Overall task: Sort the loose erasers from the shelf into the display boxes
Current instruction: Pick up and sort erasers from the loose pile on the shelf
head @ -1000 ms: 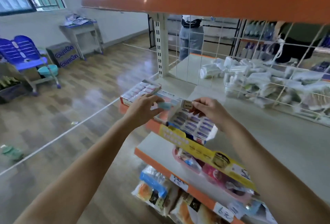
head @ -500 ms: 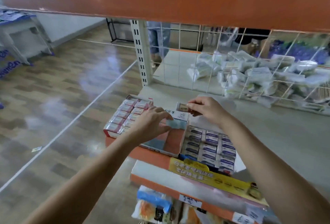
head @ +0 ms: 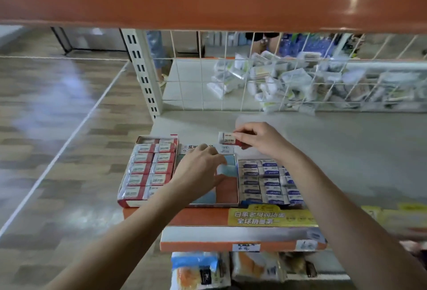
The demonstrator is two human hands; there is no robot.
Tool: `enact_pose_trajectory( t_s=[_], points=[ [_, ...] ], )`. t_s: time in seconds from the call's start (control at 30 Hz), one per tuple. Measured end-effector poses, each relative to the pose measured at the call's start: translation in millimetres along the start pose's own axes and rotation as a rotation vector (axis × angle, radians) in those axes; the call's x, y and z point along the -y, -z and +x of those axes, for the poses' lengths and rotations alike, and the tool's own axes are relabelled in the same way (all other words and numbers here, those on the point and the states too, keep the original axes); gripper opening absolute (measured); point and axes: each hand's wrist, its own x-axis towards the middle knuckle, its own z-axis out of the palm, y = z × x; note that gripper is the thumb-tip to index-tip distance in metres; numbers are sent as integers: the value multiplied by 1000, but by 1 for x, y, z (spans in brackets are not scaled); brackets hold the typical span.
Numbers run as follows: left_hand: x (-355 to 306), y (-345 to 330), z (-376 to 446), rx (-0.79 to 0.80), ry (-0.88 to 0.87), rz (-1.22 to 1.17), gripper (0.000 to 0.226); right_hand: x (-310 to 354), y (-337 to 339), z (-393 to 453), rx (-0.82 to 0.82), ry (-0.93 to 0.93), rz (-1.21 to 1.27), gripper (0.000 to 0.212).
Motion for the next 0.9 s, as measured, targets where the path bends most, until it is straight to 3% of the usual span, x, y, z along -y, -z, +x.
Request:
enact_pose_trajectory(
  t_s=[0.23, 0.5, 0.73, 0.9],
  points=[
    [4, -8, -7, -96, 36, -102, 26, 2, -4, -11, -29, -38, 8, 16],
    [4, -7, -11, -82, 61, -71, 33, 11, -18, -2, -2, -24, 38, 15],
    [40, 16, -51, -194, 224, -93, 27, 45, -51, 34, 109, 7, 7, 20],
    [67, 28, -90, -120, 307, 6, 30, 77, -95, 67, 216, 63, -88, 16]
  ],
)
